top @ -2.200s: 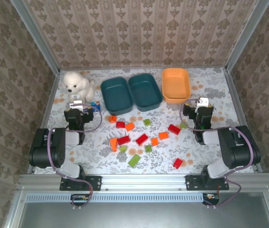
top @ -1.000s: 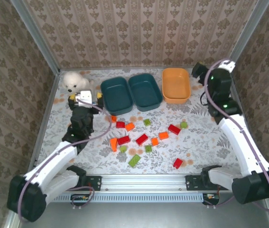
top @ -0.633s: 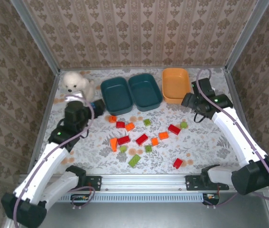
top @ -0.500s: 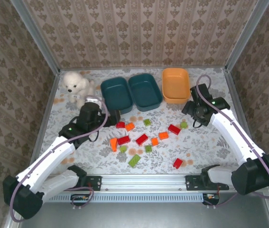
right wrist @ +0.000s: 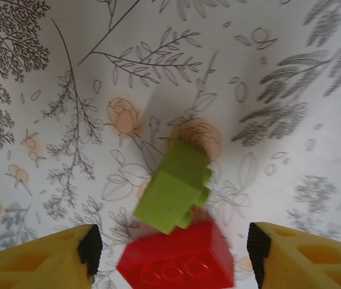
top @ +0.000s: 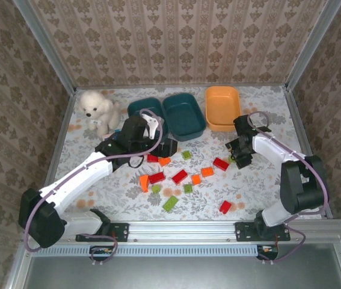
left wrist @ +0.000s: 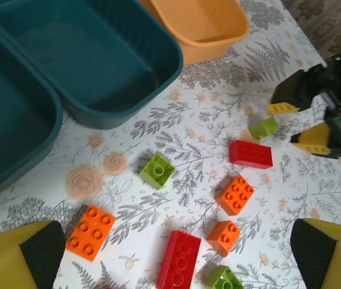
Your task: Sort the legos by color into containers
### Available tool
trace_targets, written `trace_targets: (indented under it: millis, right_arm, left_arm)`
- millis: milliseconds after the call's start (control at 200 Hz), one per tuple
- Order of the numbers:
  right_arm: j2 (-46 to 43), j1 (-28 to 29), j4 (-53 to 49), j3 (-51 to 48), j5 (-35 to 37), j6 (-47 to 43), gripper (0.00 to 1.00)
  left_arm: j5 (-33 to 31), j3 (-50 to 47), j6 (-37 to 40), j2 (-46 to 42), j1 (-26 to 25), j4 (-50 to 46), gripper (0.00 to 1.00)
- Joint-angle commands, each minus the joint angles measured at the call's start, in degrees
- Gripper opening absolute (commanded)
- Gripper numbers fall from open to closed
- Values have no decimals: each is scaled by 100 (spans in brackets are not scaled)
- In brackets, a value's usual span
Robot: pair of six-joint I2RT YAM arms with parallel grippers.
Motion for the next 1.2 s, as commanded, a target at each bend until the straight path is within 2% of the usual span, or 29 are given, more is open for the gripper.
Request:
trace_targets:
  millis: [0, 255, 500, 580, 655, 760, 870, 1035, 1195]
  right_arm:
    - [248, -94, 439, 48, -304, 538, 66]
    - [487, -137, 415, -79, -390, 797, 54]
    - [672, -183, 367, -17, -438, 732, 38]
    - [614, -183, 217, 47, -353, 681, 29]
    - [453, -170, 21, 245, -190, 445, 26]
    - [208, 16, -387, 1097, 397, -540, 26]
    - [490, 220, -766, 2206, 866, -1687, 27]
    - [1519, 219, -940, 3486, 963, -2477, 27]
    - [2897, 148, -1324, 5017, 782, -2885, 27]
  left_arm:
    - [247, 269, 208, 147, -40, 168, 100]
    - [282, 353, 199, 267, -52, 209, 100]
    - [292, 347, 161, 289, -53, 205, 100]
    - [282, 344, 145, 294, -49, 213, 99]
    - [267, 363, 113, 294, -49, 210, 99]
    - [117, 411, -39, 285, -47, 193, 99]
    - [-455, 514, -299, 307, 4, -2, 100]
    - [-589, 642, -718, 418, 379, -68, 100]
    - [-680, 859, -899, 573, 627, -165, 100]
